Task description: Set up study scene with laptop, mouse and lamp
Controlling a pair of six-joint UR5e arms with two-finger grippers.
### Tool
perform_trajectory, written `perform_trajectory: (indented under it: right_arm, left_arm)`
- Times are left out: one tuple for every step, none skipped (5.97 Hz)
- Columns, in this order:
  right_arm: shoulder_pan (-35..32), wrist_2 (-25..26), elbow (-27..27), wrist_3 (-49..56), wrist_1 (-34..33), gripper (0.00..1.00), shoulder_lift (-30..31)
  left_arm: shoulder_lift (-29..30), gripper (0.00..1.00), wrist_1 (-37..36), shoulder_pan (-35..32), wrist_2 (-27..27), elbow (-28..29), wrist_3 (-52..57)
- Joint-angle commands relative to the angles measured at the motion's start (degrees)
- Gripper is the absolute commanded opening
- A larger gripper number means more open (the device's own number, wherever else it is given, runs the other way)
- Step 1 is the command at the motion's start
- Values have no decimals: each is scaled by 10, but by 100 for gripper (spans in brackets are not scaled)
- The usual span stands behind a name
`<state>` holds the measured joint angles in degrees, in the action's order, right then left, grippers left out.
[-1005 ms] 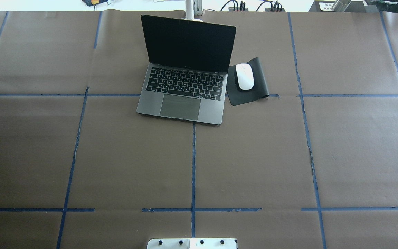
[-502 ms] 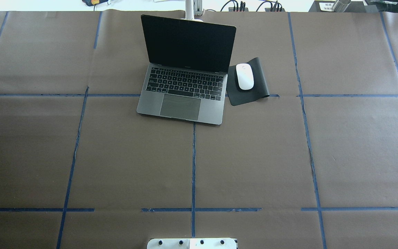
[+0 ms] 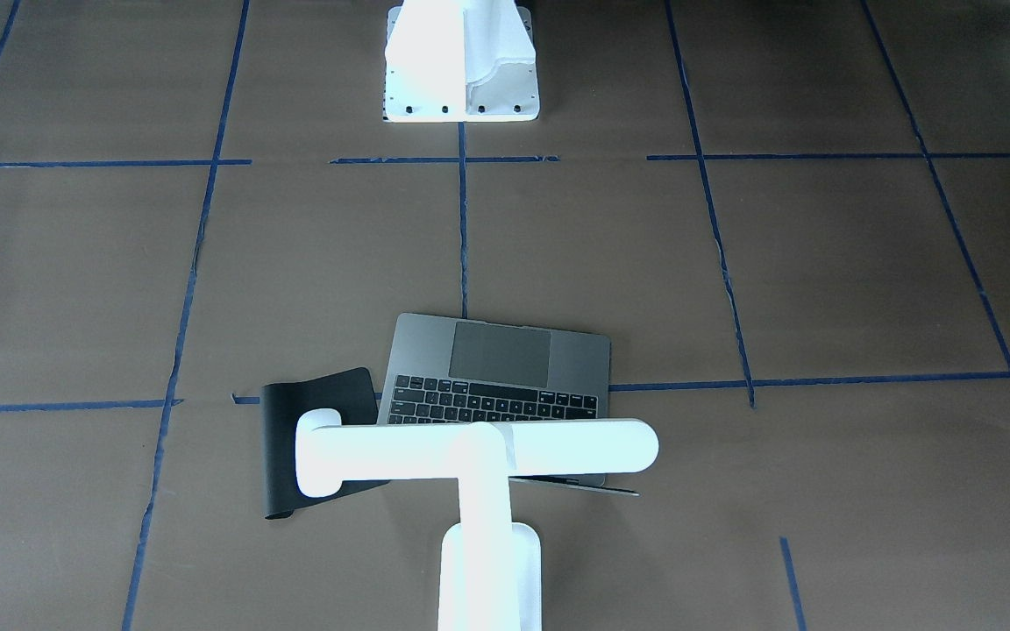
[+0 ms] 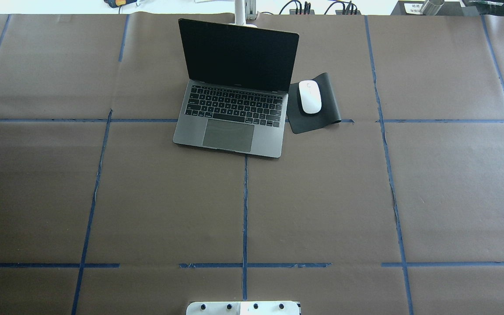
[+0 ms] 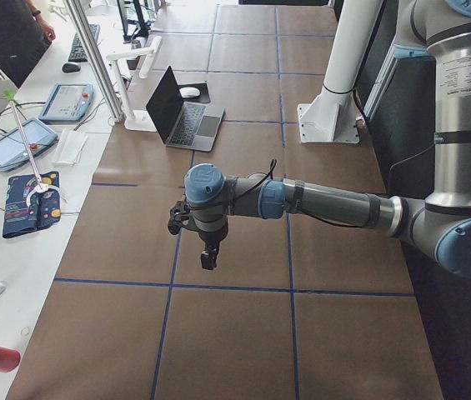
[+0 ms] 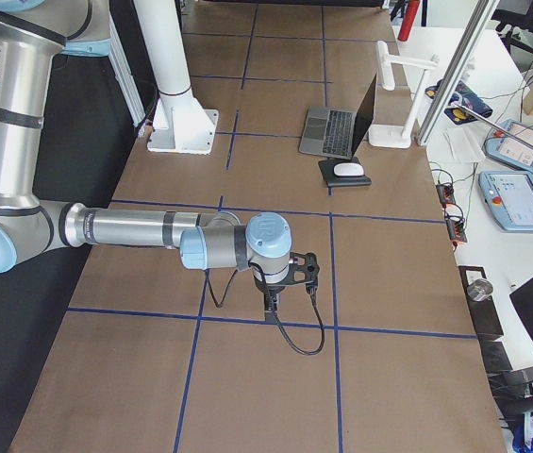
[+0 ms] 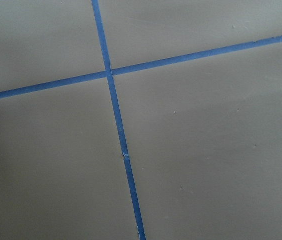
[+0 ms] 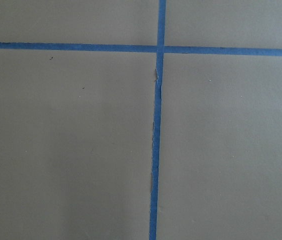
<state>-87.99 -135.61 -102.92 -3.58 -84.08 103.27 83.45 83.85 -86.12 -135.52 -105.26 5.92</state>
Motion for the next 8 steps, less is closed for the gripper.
perform_trajectory:
  right_arm:
    - [0, -2, 0, -2, 4, 100, 0]
    - [0, -3, 1, -2, 4, 100, 0]
    - [0, -18, 1, -3, 3, 100, 0]
    - [0, -21, 1, -5, 3, 100, 0]
    - [0, -43, 6, -5, 3, 100, -1]
    - [0, -46, 6, -6, 3, 100, -1]
    - [0, -45, 5, -7, 4, 100, 0]
    - [0, -46, 4, -8, 4, 100, -1]
  left_arm:
    - [-13, 100, 1, 0, -3, -2, 1]
    - [-14, 100, 1, 0, 0, -6, 1]
    - [-13, 100, 2, 0, -2, -13, 1]
    - [-13, 100, 2, 0, -2, -14, 1]
    - [-13, 100, 2, 1, 1, -12, 1]
    - [-14, 100, 2, 0, 2, -13, 1]
    - [-14, 100, 1, 0, 1, -14, 1]
    - [-13, 100, 2, 1, 1, -14, 1]
